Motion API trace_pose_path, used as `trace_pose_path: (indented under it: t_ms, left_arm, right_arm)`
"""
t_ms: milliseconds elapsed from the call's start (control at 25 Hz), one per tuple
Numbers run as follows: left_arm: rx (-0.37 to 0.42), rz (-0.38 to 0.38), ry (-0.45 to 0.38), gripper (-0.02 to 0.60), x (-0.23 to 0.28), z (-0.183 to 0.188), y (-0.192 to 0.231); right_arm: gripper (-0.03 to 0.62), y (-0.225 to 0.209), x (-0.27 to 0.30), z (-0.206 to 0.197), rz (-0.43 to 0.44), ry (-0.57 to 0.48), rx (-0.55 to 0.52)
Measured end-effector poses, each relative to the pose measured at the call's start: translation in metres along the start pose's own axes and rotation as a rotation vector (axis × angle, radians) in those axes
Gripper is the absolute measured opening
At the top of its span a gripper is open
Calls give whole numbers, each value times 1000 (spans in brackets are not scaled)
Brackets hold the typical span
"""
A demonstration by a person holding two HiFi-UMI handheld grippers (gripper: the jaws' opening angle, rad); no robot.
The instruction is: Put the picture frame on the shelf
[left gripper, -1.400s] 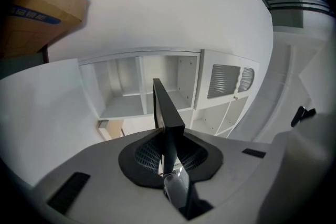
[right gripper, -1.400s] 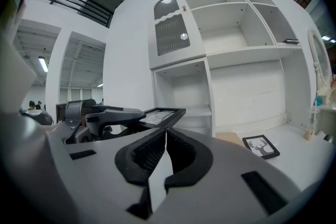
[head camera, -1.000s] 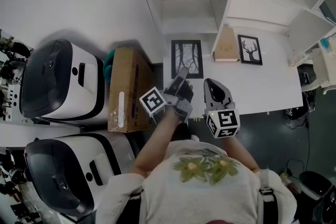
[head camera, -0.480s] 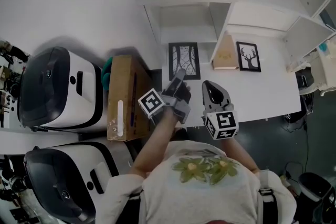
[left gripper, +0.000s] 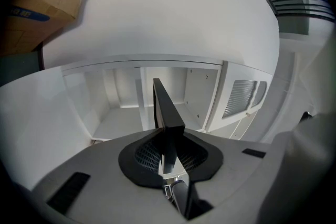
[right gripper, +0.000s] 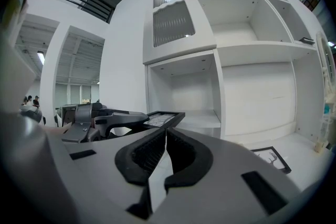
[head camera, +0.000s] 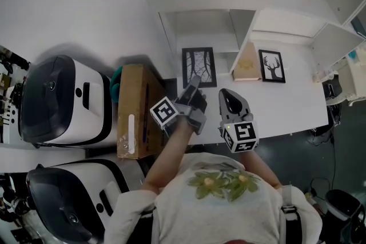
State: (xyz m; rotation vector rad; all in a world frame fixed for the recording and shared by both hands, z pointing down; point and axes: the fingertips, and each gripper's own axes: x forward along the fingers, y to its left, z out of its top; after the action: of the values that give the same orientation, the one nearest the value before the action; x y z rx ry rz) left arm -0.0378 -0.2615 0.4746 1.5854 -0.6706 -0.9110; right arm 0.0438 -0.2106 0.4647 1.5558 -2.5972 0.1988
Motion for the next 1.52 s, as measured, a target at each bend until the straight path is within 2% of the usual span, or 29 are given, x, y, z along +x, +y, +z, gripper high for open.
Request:
trace_pose_path:
  t_ms: [680,1520]
  left_arm:
    - [-55,31,-15,74,15,24,27]
    - [-67,32,-20,74,36,38,40]
  right_arm:
    - [32,-5,26,1,-18,2,2]
    - [32,-15,52,-3,-15,31,7]
